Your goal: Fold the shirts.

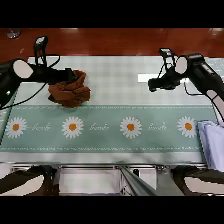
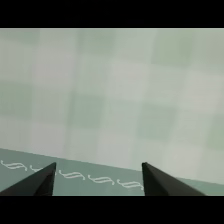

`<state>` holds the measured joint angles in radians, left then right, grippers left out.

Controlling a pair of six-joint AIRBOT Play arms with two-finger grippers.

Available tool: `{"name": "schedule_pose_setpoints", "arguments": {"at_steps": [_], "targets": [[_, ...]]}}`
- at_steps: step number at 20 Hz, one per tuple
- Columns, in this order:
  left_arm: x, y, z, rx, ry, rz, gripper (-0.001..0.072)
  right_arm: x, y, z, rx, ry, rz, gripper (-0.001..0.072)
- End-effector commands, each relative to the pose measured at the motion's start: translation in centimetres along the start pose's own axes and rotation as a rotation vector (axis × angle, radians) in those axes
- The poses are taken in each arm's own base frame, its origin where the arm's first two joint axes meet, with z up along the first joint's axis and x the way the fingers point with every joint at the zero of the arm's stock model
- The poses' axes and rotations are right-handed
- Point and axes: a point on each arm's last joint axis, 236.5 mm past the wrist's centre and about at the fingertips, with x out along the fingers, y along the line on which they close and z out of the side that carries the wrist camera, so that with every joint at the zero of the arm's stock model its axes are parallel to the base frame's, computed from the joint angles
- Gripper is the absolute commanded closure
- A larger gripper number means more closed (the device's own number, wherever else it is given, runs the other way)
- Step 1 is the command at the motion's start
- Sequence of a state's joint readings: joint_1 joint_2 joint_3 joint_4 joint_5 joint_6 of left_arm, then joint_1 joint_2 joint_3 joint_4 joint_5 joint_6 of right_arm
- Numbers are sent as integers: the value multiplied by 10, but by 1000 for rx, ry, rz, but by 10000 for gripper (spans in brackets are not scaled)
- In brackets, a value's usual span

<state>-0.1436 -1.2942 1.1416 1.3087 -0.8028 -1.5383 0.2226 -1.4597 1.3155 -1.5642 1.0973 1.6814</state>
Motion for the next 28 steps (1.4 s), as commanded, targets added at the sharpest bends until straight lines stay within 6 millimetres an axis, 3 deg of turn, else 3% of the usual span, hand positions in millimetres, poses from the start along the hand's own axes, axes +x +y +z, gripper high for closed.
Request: {"name": "schedule_pose_setpoints", "arguments": {"at_steps": [1,5,8,9,10,12,14,16,18,20,24,28], "targets": [[37,35,-14,82,57,113,1,4,-3,9,-5,-34,-14,91],[79,65,-54,-19,189,203,2,3,-2,12,-3,-48,-8,91],[90,72,-94,-79,363,230,23,3,-1,10,-1,-41,-6,92],[86,74,-106,-81,437,240,221,3,-1,10,-1,-41,-6,92],[79,75,-114,-49,507,238,690,3,-1,10,0,-39,-6,92],[63,62,-108,43,562,171,682,-2,-2,4,3,-17,-8,92],[39,38,-64,48,459,115,682,-20,-2,4,0,-27,-8,92],[-5,0,4,36,233,19,682,-55,-3,12,-13,-109,-7,92],[-72,-40,68,39,-11,-80,682,-101,-1,20,-13,-218,6,92],[-144,-74,105,51,-202,-168,682,-153,1,22,-23,-336,22,92],[-261,-131,123,133,-450,-296,682,-252,0,9,-35,-567,41,92],[-355,-186,130,221,-665,-427,682,-327,-2,-21,-34,-740,64,92]]}}
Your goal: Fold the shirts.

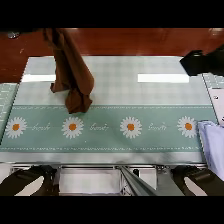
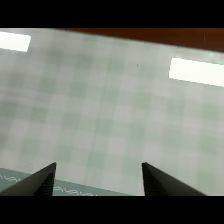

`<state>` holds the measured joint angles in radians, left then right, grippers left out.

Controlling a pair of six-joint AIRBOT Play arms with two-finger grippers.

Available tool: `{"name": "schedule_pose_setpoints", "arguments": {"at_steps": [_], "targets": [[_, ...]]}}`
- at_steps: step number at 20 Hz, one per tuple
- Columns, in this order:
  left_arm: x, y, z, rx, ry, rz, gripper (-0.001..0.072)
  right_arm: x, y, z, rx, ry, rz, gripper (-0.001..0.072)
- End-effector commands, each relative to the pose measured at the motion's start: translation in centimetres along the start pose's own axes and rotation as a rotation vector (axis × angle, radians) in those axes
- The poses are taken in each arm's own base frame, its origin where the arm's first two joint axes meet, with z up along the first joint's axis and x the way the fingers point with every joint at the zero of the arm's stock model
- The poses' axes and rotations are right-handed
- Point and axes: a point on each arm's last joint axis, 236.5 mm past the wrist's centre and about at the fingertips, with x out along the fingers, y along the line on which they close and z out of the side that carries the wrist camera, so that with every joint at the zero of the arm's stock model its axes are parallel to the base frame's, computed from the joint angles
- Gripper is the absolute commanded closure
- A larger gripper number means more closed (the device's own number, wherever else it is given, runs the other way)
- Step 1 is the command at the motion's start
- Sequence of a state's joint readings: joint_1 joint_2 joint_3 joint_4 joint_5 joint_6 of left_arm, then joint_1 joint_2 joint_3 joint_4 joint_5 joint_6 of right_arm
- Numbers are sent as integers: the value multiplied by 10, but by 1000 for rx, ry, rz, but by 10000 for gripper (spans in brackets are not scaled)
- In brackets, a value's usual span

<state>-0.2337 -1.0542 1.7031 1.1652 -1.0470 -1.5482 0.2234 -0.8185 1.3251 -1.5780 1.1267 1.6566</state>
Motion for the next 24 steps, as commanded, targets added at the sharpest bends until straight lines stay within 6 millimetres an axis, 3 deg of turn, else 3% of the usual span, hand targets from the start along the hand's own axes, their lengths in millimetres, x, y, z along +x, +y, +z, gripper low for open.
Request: {"name": "schedule_pose_setpoints", "arguments": {"at_steps": [1,3,7,9,12,14,16,19,22,24], "targets": [[-59,-73,56,67,-217,-149,682,-69,2,12,-2,-145,17,92],[-79,-109,80,85,-317,-240,682,-95,2,9,0,-179,24,92],[-127,-169,126,78,-544,-412,682,-123,1,0,0,-207,26,92],[-127,-191,118,76,-525,-479,682,-127,1,-4,0,-198,26,92],[-85,-225,66,108,-362,-551,682,-127,2,-10,1,-178,28,92],[-43,-220,23,101,-244,-513,682,-127,2,-11,1,-172,31,92],[-4,-201,-26,56,-113,-460,682,-126,2,-14,1,-159,29,92],[38,-160,-122,25,148,-357,681,-122,1,-22,3,-127,28,92],[55,-112,-225,9,441,-247,680,-100,13,-45,19,-44,76,92],[56,-76,-283,-8,605,-168,680,-77,25,-71,39,47,128,92]]}}
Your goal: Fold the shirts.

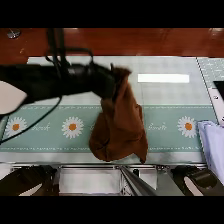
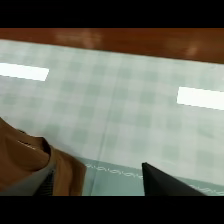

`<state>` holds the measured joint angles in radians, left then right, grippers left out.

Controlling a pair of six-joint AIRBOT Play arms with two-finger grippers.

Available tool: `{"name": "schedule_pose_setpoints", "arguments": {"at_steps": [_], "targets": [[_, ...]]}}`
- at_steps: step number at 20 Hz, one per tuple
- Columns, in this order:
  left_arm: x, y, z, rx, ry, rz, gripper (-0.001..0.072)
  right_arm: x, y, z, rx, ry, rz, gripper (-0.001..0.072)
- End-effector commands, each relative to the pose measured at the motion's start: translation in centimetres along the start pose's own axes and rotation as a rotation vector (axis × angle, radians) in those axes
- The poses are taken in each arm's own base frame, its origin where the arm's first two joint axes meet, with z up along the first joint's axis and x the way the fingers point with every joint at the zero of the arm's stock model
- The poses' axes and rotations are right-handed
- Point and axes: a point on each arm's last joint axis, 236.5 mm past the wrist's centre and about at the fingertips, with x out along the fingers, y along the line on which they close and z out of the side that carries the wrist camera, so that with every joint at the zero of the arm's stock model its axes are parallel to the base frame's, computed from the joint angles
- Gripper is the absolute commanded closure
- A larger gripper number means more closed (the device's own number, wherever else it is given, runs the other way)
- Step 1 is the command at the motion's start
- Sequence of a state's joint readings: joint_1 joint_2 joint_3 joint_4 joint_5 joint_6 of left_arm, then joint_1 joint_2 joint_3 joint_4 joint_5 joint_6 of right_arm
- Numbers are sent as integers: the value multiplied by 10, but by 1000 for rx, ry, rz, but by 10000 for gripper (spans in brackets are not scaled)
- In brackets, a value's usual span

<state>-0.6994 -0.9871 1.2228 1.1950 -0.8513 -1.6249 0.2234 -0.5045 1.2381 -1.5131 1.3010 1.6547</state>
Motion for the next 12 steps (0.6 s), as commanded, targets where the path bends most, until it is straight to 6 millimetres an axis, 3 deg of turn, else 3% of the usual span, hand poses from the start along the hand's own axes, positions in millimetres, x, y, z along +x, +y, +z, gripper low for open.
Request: {"name": "schedule_pose_setpoints", "arguments": {"at_steps": [1,2,3,4,5,8,9,10,12], "targets": [[19,65,-112,-98,318,128,669,34,18,-43,43,148,85,92],[19,84,-135,-131,378,169,529,48,23,-60,61,209,110,92],[17,100,-155,-159,426,203,240,61,26,-75,68,267,126,92],[13,118,-170,-188,466,243,32,75,26,-91,62,329,132,92],[8,135,-176,-208,488,285,26,88,23,-101,63,375,121,93],[-16,189,-157,-330,412,396,23,124,12,-114,52,459,82,93],[-25,206,-155,-378,391,429,23,132,0,-123,20,502,38,93],[-33,219,-160,-439,395,448,23,134,-16,-136,-12,566,-24,93],[-35,221,-181,-548,444,399,23,132,-44,-168,-61,708,-126,93]]}}
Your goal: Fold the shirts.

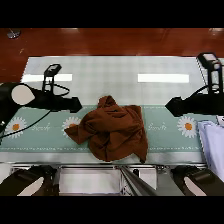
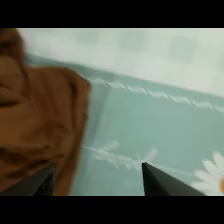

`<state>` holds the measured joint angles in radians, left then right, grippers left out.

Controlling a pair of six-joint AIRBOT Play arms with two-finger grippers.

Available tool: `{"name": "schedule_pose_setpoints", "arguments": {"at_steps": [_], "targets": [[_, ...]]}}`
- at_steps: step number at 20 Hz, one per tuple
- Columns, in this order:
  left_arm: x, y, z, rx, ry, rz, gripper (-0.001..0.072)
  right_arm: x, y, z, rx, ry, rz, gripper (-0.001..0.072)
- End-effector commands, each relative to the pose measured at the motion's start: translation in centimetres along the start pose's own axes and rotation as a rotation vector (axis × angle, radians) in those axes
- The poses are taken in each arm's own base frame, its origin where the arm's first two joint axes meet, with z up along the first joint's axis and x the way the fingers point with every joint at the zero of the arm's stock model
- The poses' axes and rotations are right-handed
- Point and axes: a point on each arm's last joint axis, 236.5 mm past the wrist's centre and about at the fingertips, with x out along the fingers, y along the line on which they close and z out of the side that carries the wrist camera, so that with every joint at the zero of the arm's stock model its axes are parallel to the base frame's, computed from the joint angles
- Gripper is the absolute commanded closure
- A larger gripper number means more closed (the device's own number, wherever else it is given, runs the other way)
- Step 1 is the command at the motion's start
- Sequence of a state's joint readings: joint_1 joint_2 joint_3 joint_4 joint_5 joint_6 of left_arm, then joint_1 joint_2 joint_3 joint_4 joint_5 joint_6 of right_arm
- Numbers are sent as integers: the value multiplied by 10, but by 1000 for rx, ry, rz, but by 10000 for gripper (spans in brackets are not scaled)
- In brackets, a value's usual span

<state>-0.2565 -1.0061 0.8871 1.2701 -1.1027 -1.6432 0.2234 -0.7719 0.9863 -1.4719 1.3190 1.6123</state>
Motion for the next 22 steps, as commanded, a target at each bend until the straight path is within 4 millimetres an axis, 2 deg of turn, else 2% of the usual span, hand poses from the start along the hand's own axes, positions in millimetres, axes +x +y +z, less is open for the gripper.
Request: {"name": "schedule_pose_setpoints", "arguments": {"at_steps": [1,2,4,6,9,12,13,14,15,18,22], "targets": [[12,24,-25,-134,108,-54,23,33,-37,-45,-33,221,-141,93],[24,23,-38,-148,143,-78,23,46,-36,-66,-18,277,-129,93],[48,18,-58,-200,179,-134,23,73,-20,-107,39,376,-52,93],[68,5,-66,-244,174,-224,23,97,11,-138,125,424,83,93],[86,-15,-67,-231,165,-328,23,111,54,-162,232,461,269,93],[102,-26,-75,-214,202,-345,28,113,69,-170,265,480,328,93],[106,-27,-78,-213,218,-343,184,112,71,-171,256,481,331,93],[107,-27,-79,-215,229,-345,618,112,74,-171,248,480,335,93],[107,-27,-77,-190,223,-349,680,112,78,-172,235,482,343,93],[105,-29,-68,-173,203,-354,681,108,94,-179,192,502,370,93],[104,-29,-68,-173,201,-354,680,105,119,-182,157,495,414,93]]}}
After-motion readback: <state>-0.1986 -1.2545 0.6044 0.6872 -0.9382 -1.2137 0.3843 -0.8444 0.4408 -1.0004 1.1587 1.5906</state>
